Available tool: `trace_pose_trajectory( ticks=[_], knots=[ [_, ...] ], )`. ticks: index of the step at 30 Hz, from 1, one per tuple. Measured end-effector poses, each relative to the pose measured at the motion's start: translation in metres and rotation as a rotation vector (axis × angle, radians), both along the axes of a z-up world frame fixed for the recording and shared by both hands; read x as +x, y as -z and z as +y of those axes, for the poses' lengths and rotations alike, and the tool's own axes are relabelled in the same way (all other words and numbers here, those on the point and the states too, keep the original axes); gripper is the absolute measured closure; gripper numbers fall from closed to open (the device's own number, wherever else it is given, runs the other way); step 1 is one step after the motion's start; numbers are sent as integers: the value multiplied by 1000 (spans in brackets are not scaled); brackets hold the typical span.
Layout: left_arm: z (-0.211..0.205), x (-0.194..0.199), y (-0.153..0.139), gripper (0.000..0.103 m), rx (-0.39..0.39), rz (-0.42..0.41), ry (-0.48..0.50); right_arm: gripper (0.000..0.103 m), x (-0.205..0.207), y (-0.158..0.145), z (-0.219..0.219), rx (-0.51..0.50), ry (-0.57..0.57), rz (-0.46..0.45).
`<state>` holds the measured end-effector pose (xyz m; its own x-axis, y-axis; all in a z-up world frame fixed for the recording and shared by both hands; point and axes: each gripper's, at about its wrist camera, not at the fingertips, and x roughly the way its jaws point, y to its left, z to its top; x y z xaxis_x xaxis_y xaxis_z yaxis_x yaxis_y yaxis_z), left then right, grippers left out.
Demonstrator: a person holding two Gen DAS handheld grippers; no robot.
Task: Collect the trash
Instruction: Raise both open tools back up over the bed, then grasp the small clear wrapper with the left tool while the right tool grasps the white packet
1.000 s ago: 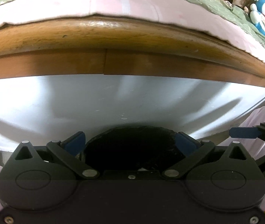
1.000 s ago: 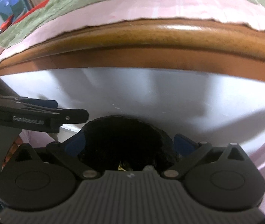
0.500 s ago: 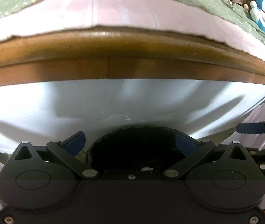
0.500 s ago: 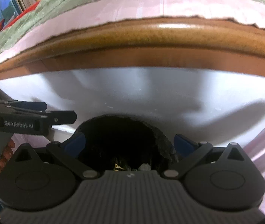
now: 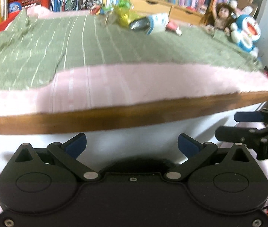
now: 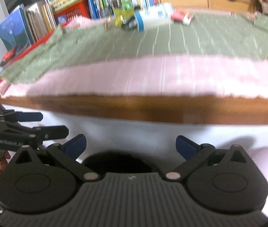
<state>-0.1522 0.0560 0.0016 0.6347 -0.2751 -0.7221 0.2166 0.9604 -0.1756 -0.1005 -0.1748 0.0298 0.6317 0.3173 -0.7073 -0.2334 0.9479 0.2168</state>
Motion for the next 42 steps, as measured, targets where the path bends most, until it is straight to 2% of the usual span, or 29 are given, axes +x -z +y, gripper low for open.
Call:
trace_pose_trajectory(
  ticks=[5,11,17,23,28,30,34,36,39,42],
  knots=[
    [6,0,-25,0,-2,-74,0,0,13,-23,2,-23,-4,-82],
    [21,28,-50,0,-17,-145,-48,0,35,-38,-1,-10,-1,-123],
    [42,74,-73,0,-32,-233,-99,0,68,-55,-12,104,37,-151],
    [53,123,-83,0,-47,-261,-111,0,105,-66,-25,191,109,-160],
    [53,167,-82,1,-76,-269,-100,0,146,-60,-30,236,151,-125],
    [52,188,-78,4,-70,-262,-97,0,168,-55,-34,280,183,-100],
    [52,230,-64,34,-95,-207,-87,2,203,-44,-40,405,233,-55],
    [50,251,-57,35,-95,-196,-72,2,217,-41,-39,444,231,-56],
    [43,274,-46,36,-43,-186,-46,3,239,-35,-36,459,248,-59],
    [38,292,-36,38,-23,-173,-22,10,261,-19,-36,504,298,-3]
  ],
)
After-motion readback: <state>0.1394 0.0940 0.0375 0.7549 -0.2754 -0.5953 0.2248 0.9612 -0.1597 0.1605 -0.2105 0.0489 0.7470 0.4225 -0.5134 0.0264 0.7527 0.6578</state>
